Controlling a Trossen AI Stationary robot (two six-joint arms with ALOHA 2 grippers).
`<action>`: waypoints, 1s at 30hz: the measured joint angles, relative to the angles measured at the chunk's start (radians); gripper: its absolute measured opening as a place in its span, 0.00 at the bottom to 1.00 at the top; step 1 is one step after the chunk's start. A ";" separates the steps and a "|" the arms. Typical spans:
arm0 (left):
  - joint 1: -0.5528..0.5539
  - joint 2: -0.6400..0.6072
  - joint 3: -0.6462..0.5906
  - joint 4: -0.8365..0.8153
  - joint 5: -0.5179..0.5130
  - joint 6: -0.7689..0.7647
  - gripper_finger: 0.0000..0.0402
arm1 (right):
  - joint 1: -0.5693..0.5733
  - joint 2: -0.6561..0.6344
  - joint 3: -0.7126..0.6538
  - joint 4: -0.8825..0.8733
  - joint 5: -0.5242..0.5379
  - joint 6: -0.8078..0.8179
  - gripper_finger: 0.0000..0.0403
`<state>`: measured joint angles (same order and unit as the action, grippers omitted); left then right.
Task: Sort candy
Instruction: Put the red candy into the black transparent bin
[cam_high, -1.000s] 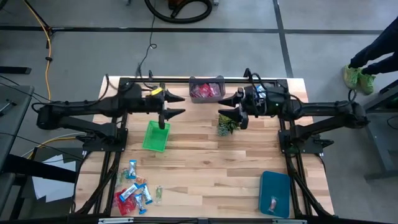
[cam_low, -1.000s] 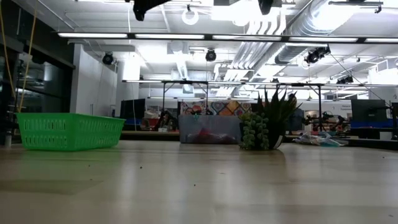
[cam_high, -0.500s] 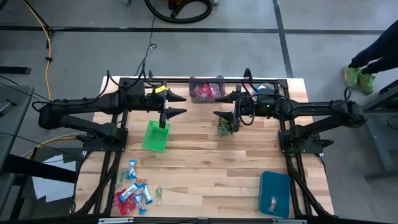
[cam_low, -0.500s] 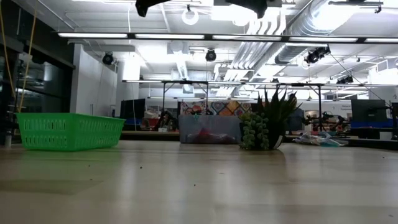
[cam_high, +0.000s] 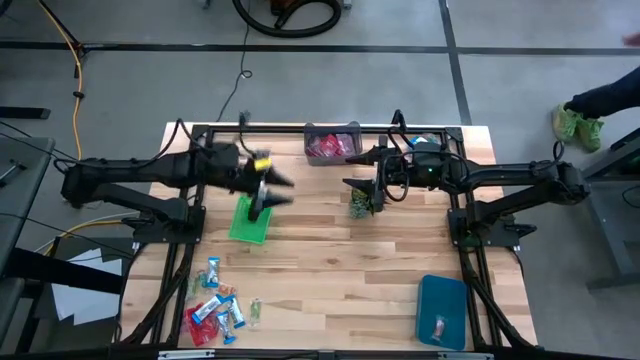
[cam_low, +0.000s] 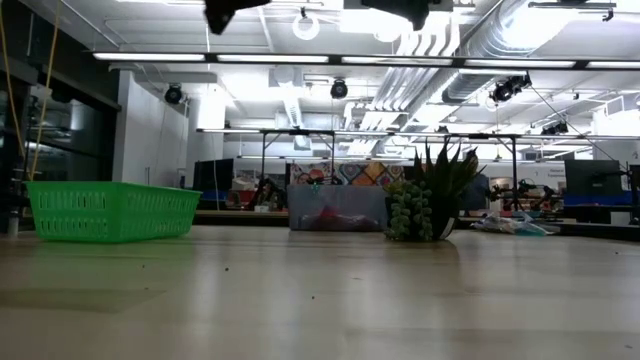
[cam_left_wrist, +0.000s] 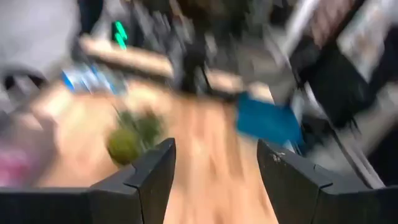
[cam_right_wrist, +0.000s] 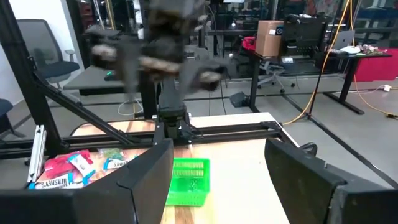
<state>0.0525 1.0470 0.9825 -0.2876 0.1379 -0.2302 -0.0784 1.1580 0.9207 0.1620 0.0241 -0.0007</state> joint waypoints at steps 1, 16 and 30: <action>-0.039 0.000 0.016 -0.089 0.002 -0.005 0.53 | 0.000 0.000 0.000 -0.002 0.000 0.000 0.62; -0.768 0.112 0.045 -0.626 0.024 -1.015 0.53 | 0.000 0.000 0.000 -0.061 -0.001 -0.008 0.62; -1.012 0.521 0.045 -0.328 0.356 -1.767 0.53 | -0.002 0.000 0.000 -0.132 -0.001 0.026 0.62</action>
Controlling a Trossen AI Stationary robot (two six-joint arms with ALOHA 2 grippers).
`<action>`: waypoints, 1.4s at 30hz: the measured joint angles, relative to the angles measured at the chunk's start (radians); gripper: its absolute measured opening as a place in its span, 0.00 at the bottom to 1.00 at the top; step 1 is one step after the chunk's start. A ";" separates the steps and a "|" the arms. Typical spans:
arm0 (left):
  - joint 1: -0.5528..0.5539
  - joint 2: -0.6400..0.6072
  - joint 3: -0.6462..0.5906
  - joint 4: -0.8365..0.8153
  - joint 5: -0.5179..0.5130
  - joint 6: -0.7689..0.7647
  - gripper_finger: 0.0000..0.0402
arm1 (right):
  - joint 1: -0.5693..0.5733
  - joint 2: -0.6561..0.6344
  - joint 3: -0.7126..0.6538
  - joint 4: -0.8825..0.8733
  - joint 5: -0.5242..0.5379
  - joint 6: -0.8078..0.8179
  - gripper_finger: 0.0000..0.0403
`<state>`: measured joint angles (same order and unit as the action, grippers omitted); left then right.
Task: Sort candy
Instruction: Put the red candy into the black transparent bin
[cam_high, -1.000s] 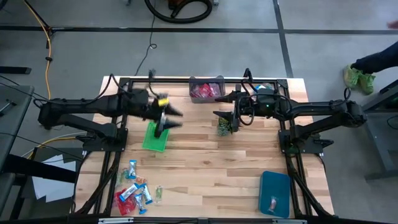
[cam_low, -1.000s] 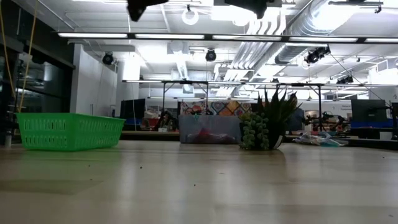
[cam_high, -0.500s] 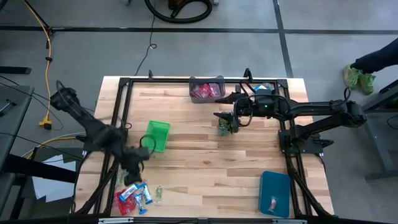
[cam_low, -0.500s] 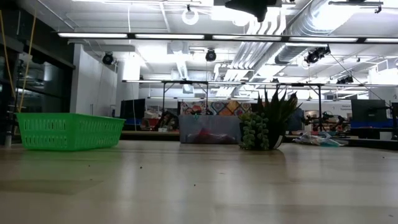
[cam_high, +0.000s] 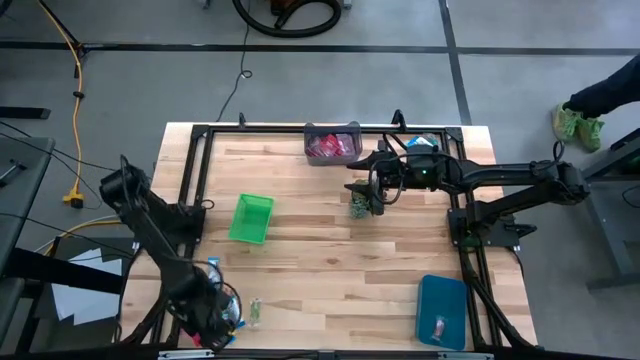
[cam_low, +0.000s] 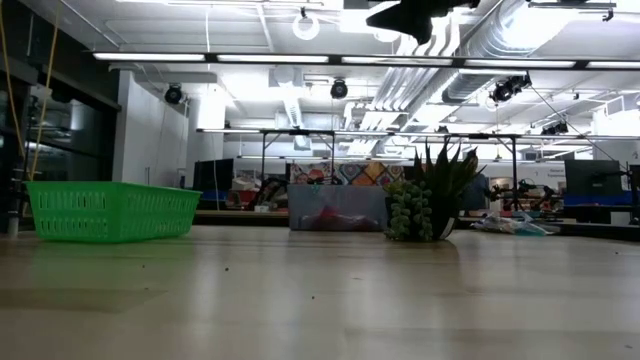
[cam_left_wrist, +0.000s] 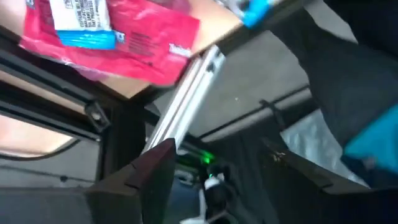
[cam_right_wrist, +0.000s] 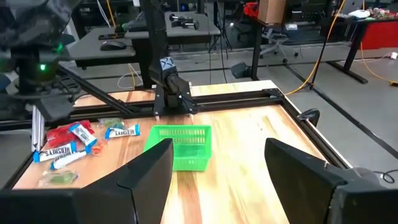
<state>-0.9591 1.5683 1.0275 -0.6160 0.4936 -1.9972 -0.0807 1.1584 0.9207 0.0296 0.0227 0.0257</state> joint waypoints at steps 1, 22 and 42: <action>-0.007 0.019 0.000 -0.008 -0.001 -0.023 0.53 | -0.002 0.000 0.000 0.000 0.000 0.000 0.62; -0.064 0.226 -0.001 -0.036 -0.032 -0.114 0.53 | -0.037 0.000 0.000 -0.005 0.000 0.000 0.62; -0.065 0.200 -0.001 -0.042 -0.120 0.056 0.01 | -0.037 0.000 0.000 -0.005 0.000 0.000 0.62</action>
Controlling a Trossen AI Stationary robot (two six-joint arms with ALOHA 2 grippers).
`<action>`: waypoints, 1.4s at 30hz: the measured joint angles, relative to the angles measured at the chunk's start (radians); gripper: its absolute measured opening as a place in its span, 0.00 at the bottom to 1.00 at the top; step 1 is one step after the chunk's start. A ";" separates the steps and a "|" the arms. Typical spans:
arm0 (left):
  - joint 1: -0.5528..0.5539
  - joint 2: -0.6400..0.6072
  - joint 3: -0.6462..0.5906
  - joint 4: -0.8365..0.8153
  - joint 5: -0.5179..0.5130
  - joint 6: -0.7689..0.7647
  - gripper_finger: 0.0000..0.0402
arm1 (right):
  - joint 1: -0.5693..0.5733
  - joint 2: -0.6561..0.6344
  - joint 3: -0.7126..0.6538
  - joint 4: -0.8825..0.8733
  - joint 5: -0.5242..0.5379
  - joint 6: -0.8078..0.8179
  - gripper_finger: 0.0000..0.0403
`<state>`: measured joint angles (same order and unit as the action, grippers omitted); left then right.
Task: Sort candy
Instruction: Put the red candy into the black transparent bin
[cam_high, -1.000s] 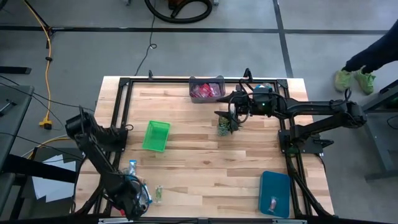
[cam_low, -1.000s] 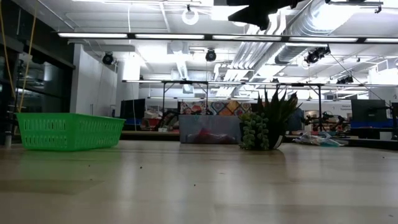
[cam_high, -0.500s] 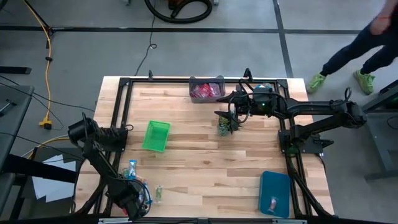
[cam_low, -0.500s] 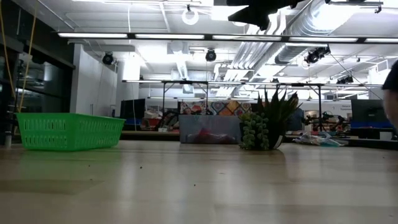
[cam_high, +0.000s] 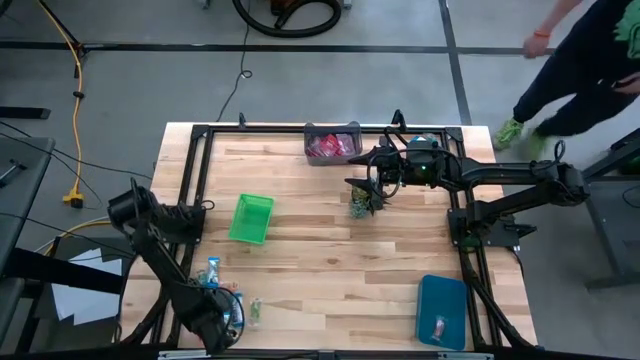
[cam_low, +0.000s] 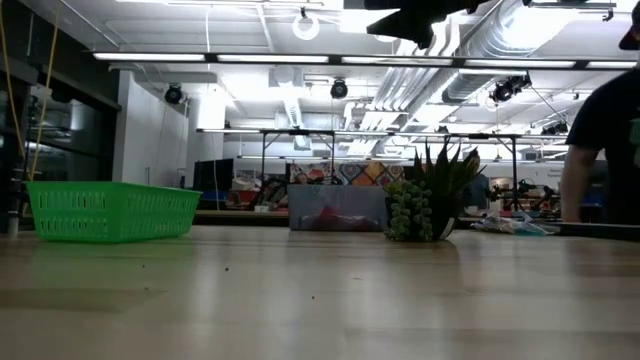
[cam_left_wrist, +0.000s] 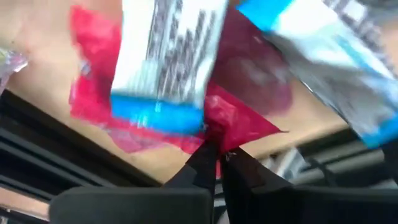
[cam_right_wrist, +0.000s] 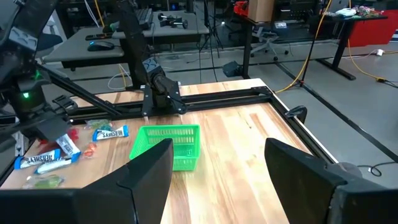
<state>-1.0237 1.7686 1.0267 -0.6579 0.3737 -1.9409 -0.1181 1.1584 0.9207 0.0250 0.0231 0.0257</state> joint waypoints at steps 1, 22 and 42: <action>0.000 -0.020 0.000 0.000 -0.003 0.010 0.01 | 0.000 0.000 0.000 0.000 0.000 0.000 0.62; 0.150 -0.725 0.001 -0.222 -0.624 0.638 0.00 | -0.028 0.000 0.000 0.000 0.000 -0.006 0.62; 1.258 -0.688 -0.049 0.624 -0.143 1.875 0.00 | -0.027 0.000 0.000 0.219 -0.001 0.000 0.62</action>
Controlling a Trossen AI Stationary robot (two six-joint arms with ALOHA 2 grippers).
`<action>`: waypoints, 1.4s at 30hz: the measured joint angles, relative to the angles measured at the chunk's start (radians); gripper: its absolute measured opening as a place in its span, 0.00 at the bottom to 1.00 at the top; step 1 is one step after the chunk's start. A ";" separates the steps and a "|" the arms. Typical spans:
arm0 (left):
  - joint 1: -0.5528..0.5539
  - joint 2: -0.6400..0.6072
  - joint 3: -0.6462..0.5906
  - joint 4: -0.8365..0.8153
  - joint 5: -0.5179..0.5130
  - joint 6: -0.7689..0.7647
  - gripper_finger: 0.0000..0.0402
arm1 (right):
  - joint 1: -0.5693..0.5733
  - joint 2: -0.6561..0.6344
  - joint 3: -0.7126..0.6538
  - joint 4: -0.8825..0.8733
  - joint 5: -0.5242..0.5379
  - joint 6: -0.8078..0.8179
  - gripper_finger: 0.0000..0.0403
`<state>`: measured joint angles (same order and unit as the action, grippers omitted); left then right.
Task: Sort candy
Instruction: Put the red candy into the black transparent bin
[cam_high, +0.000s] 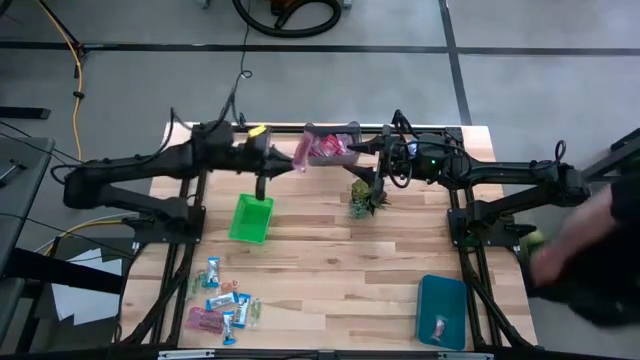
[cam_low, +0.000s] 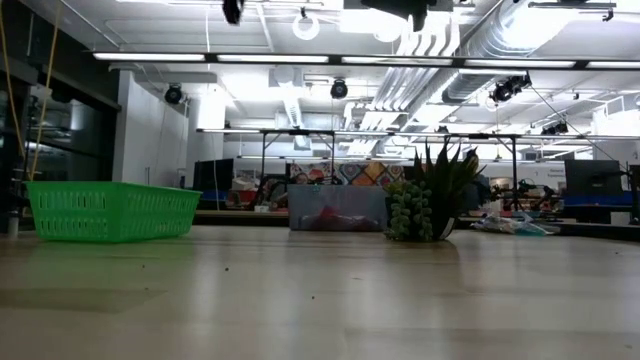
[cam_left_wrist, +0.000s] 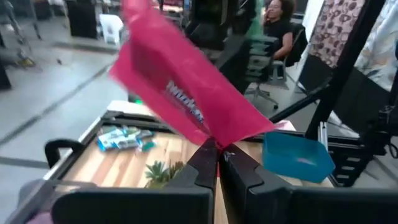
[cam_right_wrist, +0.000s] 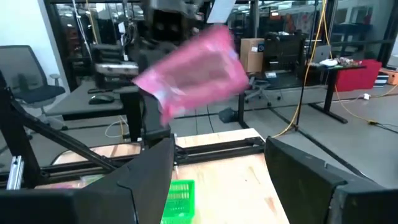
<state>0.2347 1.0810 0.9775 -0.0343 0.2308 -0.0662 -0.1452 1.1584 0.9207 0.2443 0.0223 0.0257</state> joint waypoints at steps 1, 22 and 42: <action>0.018 0.017 0.000 0.004 0.032 0.000 0.00 | 0.000 0.000 0.000 0.000 0.000 0.000 0.62; 0.000 0.137 -0.001 0.065 0.001 0.009 0.00 | 0.002 -0.002 0.000 0.009 -0.016 0.045 0.62; 0.320 0.728 0.340 -0.031 -0.107 0.068 0.00 | 0.001 -0.010 0.001 0.075 -0.015 0.048 0.62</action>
<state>0.5550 1.8089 1.3178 -0.0655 0.1240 0.0021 -0.1440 1.1484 0.9215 0.3195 0.0071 0.0741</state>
